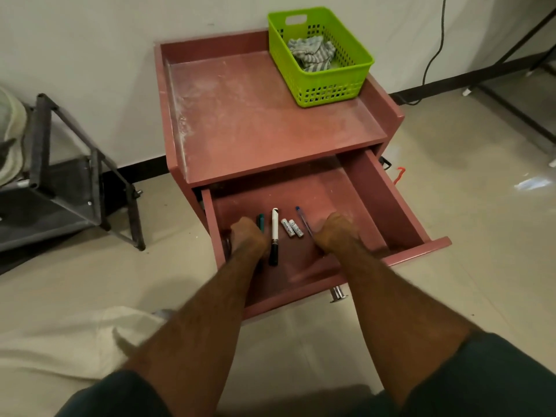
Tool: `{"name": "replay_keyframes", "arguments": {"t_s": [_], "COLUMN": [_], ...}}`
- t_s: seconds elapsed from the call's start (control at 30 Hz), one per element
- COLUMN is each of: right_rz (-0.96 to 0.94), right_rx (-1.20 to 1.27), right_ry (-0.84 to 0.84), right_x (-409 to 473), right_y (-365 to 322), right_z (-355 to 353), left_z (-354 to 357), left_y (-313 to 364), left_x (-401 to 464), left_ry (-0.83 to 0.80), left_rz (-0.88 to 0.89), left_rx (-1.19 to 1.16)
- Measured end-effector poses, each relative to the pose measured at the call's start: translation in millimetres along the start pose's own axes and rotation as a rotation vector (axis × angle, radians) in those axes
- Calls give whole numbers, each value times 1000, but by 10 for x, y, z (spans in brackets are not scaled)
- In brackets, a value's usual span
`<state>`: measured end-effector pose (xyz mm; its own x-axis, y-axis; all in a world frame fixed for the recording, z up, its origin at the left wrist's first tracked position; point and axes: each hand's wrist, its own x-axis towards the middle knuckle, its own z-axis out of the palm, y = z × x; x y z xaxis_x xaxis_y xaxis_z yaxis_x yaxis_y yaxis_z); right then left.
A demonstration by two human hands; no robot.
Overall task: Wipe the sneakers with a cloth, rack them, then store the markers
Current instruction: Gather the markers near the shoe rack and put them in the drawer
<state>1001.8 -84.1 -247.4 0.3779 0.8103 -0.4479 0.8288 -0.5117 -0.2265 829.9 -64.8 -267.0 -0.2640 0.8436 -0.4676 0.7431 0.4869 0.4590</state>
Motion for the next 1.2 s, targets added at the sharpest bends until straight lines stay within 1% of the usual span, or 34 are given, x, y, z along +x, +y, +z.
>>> {"name": "replay_keyframes", "arguments": {"t_s": [0.13,0.2,0.27,0.33,0.43,0.53,0.6,0.73,0.87,0.93,1.07,1.2], "right_rz": [-42,-112,-216,-326,-456,-594,-663,-844,-971,-1017,-1069,-1115], "right_rx": [112,223,298,325,347,313,313,382,367,348,259,248], "right_ry": [81,136,233,322,413,497,499,461,298,212,27,-123], "right_x": [-118,-214,-336,-498,-773,-1065,-1324,-2021,-2739,-3043,-3590,-4017], "right_y": [-128,-263,-432,-641,-1032,-1528,-1941,-2883,-3623,-3913,-4318,-4612], "right_z": [-163,-312,-467,-621,-814,-933,-973,-858,-383,-2,815,1499], "left_z": [-219,-427,-689,-1006,-1549,-2166,-2609,-3420,-3984,-4182,-4442,-4628], "left_y": [92,173,227,254,209,-5,-240,-928,-1902,-2416,-3450,-4362], "left_x": [-62,-78,-111,-199,-357,-449,-504,-651,-811,-927,-1128,-1269], "left_ry": [21,44,80,115,177,290,378,528,604,639,602,583], "left_rz": [24,114,219,302,367,378,357,282,155,59,-110,-251], "left_rx": [-93,-95,-91,-26,63,76,89,103,111,118,109,143]}}
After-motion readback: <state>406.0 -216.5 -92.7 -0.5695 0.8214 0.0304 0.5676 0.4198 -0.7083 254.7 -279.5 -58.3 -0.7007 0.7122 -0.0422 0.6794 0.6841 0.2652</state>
